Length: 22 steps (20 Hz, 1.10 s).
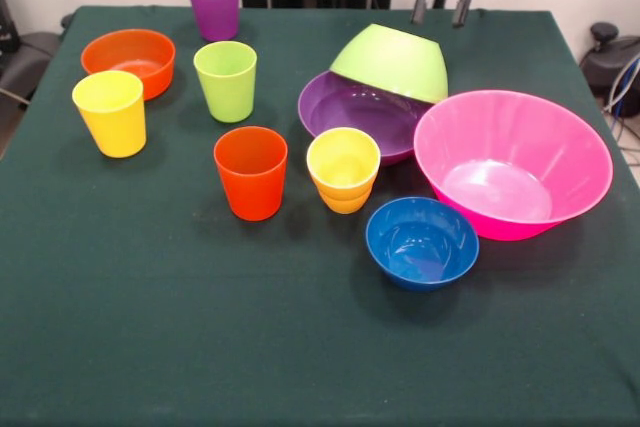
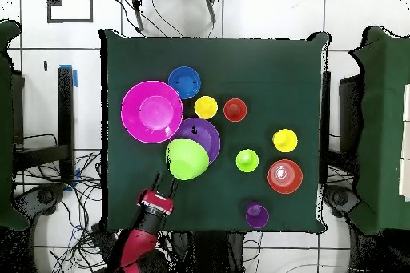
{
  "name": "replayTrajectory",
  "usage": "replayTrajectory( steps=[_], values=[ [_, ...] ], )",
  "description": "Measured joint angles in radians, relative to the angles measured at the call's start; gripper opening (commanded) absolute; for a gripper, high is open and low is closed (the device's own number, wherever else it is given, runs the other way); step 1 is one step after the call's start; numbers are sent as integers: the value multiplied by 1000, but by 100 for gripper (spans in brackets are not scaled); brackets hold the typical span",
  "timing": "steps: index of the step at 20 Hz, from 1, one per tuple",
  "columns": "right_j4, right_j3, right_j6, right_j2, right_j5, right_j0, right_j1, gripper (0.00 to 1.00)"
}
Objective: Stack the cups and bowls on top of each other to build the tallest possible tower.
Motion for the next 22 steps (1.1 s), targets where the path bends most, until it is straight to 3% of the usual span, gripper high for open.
replayTrajectory(
  steps=[8,22],
  values=[
    [45,0,0,23,0,4,39,100],
    [51,-12,0,30,0,-1,95,100]
  ],
)
